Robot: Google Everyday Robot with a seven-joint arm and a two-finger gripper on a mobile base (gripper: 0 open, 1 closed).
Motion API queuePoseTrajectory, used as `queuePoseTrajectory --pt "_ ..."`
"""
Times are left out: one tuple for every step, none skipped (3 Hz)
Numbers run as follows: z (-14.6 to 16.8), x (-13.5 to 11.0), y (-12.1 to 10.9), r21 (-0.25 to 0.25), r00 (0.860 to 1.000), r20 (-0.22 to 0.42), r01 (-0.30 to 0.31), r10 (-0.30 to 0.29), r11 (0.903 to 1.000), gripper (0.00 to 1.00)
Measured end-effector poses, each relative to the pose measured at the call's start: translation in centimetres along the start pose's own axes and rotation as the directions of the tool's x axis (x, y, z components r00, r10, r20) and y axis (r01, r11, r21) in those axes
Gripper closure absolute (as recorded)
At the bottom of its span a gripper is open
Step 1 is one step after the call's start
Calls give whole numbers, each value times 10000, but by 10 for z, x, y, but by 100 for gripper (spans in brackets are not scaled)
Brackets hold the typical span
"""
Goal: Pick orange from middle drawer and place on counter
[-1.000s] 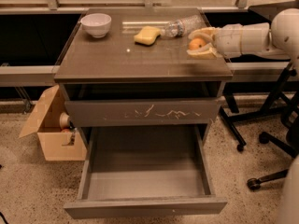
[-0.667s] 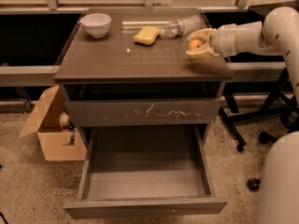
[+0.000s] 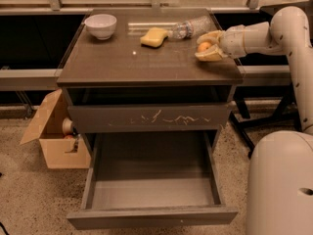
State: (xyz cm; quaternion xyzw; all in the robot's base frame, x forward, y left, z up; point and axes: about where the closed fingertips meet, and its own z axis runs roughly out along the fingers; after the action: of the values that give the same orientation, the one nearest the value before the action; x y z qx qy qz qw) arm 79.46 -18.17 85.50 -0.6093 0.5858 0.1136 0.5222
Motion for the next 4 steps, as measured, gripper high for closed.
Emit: queuePoseTrajectory --pt "1 4 -8 98 10000 -10 9 -9 10000 62" --pt "2 5 -13 136 10000 37 40 -40 9999 31" --pt "3 6 -15 140 9999 86 54 -55 9999 7" --pt "0 4 -16 162 9999 143 85 -87 9998 0"
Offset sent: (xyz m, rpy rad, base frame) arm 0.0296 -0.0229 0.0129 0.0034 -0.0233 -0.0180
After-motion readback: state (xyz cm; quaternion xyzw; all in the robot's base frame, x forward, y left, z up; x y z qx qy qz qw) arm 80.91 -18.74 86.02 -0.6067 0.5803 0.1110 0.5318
